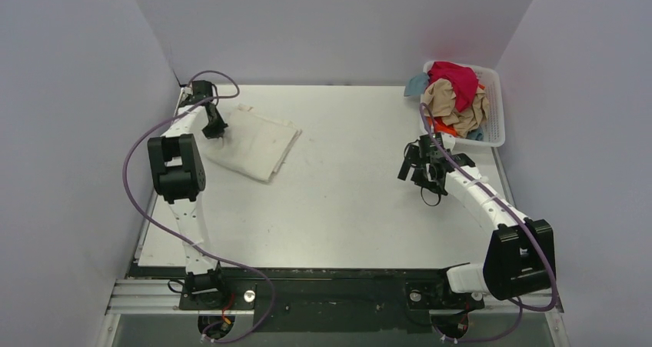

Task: Fold and stack the t-shirts
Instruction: Put the neatly folded tshirt into the corner of the board with the left arm

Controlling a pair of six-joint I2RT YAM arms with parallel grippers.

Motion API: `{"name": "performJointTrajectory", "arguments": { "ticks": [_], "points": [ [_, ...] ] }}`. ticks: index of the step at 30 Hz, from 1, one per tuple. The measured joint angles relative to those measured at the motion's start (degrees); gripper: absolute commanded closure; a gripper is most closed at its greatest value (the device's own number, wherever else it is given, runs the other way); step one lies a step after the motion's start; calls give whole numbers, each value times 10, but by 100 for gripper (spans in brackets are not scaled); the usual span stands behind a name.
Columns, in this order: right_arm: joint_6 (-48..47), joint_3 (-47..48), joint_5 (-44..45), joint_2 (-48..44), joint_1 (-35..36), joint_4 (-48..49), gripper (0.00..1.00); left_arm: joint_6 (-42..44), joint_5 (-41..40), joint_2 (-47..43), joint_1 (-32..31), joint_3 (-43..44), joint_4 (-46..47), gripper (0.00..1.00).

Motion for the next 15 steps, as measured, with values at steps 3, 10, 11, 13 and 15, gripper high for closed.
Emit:
{"name": "performJointTrajectory", "arguments": {
  "ticks": [3, 10, 11, 13, 15],
  "points": [
    [-2, 1, 0, 7, -6, 0, 12, 10, -12, 64, 36, 94, -24, 100],
    [-3, 11, 2, 26, -16, 0, 12, 8, -45, 201, 99, 323, -91, 100],
    [-4, 12, 3, 29, -17, 0, 12, 6, -51, 211, 104, 341, -97, 100],
    [-4, 14, 6, 37, -20, 0, 12, -1, -63, 220, 110, 354, -102, 100],
    [-3, 15, 6, 45, -24, 0, 12, -11, -73, 222, 111, 358, -106, 100]
  ]
}}
